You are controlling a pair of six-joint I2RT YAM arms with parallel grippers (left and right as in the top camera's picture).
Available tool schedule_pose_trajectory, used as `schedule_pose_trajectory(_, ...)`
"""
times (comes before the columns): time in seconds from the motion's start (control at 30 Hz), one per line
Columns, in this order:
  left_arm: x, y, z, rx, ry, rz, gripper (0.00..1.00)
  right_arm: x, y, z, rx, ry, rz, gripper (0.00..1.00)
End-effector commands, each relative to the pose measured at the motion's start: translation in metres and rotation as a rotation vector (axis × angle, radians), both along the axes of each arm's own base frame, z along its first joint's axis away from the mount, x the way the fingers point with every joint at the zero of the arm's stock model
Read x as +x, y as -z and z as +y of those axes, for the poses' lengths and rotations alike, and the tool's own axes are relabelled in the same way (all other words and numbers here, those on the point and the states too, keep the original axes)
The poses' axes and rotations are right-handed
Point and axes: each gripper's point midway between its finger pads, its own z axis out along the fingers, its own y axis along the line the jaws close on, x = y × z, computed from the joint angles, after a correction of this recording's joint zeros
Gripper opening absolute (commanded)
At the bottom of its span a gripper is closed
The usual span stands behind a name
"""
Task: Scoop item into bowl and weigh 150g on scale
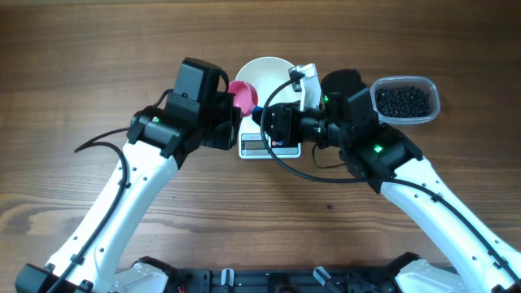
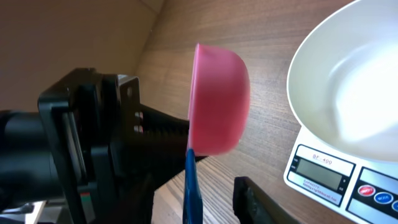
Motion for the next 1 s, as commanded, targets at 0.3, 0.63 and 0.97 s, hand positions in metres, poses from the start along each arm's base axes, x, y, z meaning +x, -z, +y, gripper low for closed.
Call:
schedule_pose_trajectory(0.3,0.0023,-0.0038,0.0041,0.014,-0.031,-0.016,0.04,0.0056,-0.0080,0.0016,0.034,0.045,0.031,0.24)
schedule_pose_trajectory(0.63,0.0040,-0.0034,0.0071,0.017,-0.060,-0.014,0.04,0.0055,-0.0079,0.0016,0.051,0.065,0.065,0.17)
schedule_pose_trajectory(0.97,0.0039,-0.0034,0.0069,0.017,-0.060,-0.014,0.27,0.0056,-0.0079,0.0015,0.058,0.073,0.079,0.04)
